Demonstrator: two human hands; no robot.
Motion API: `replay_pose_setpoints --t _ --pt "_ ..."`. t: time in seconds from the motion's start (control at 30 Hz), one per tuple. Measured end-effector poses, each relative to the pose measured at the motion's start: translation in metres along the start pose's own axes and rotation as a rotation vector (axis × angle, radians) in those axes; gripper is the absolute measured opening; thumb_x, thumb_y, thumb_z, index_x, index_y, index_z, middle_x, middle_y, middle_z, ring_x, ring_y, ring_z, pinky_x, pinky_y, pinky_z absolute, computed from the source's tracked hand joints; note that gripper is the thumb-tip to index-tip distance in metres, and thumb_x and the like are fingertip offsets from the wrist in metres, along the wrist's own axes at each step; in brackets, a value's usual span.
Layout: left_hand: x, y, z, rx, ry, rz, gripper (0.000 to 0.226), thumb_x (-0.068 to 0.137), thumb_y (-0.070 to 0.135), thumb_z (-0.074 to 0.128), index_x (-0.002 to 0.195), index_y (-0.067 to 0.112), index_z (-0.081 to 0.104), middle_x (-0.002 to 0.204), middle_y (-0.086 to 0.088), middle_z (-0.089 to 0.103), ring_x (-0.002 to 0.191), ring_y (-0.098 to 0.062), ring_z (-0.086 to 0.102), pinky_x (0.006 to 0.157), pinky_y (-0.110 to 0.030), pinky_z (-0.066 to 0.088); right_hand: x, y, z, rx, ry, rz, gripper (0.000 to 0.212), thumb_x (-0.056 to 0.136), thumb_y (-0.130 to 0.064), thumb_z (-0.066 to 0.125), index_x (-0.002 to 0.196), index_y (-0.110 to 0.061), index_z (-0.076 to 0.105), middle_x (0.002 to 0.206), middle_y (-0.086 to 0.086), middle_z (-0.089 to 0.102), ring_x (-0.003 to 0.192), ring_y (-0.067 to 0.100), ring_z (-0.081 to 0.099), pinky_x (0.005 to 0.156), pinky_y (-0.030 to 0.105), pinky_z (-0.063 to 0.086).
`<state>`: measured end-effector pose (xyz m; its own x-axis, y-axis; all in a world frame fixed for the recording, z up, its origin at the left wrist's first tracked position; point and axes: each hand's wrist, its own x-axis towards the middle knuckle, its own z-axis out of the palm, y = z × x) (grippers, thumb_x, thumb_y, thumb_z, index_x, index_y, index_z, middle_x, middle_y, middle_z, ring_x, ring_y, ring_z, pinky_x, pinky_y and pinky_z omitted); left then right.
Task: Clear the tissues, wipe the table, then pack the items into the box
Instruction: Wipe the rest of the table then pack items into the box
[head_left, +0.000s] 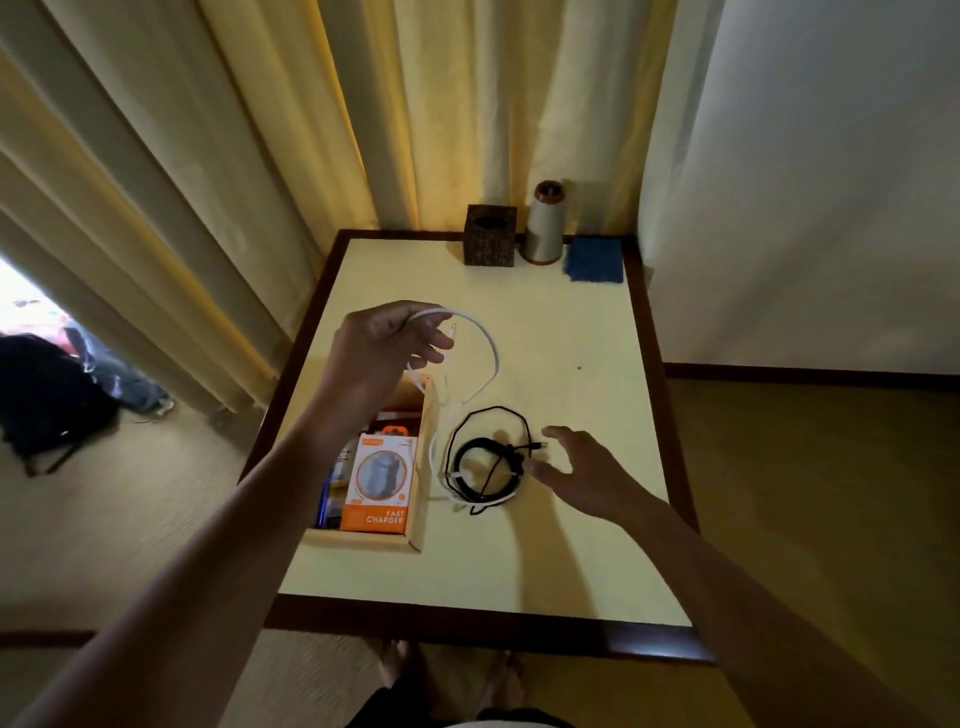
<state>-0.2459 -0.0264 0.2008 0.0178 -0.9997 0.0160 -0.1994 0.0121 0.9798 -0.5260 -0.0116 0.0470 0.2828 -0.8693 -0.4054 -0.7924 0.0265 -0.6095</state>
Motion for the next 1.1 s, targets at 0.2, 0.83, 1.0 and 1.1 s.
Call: replay_pose_setpoints --t 0.2,0.83,1.0,1.1 --pt "-0.017 -0.005 -0.023 -0.063 0.060 -0.048 0.019 0.103 0.014 0.059 0.115 0.007 0.073 0.101 -0.023 0.075 0.079 -0.027 0.068 0.070 -0.031 0.053 0.025 0.001 0.048 -0.212 -0.118 -0.190 0.042 0.095 -0.016 0.055 0.135 -0.026 0.062 0.148 0.010 0.046 0.131 0.033 0.051 0.107 0.037 0.043" --pt "-0.047 -0.024 -0.077 0.005 0.206 -0.151 0.021 0.096 0.026 0.065 0.103 0.012 0.079 0.077 -0.012 0.065 0.075 -0.026 0.045 0.072 -0.035 0.038 0.044 0.001 -0.039 0.384 0.448 0.036 0.007 0.094 -0.020 0.065 0.090 -0.023 0.070 0.076 -0.003 0.075 0.059 0.012 0.074 0.071 0.026 0.053" --pt "-0.047 -0.003 -0.075 -0.077 0.188 -0.127 0.024 0.103 0.021 0.056 0.099 0.017 0.079 0.076 -0.007 0.064 0.073 -0.019 0.047 0.071 -0.032 0.037 0.066 0.024 -0.040 0.331 0.396 0.207 0.011 0.086 -0.011 0.065 0.092 -0.020 0.064 0.077 0.004 0.076 0.063 0.023 0.076 0.084 0.044 0.060" --pt "-0.043 0.015 -0.074 -0.103 0.199 -0.086 0.025 0.105 0.023 0.053 0.103 0.017 0.077 0.077 -0.005 0.064 0.072 -0.018 0.048 0.071 -0.032 0.037 0.076 0.032 -0.028 0.190 0.312 0.230 0.017 0.089 -0.022 0.059 0.100 -0.022 0.071 0.098 0.006 0.076 0.089 0.031 0.076 0.093 0.045 0.057"
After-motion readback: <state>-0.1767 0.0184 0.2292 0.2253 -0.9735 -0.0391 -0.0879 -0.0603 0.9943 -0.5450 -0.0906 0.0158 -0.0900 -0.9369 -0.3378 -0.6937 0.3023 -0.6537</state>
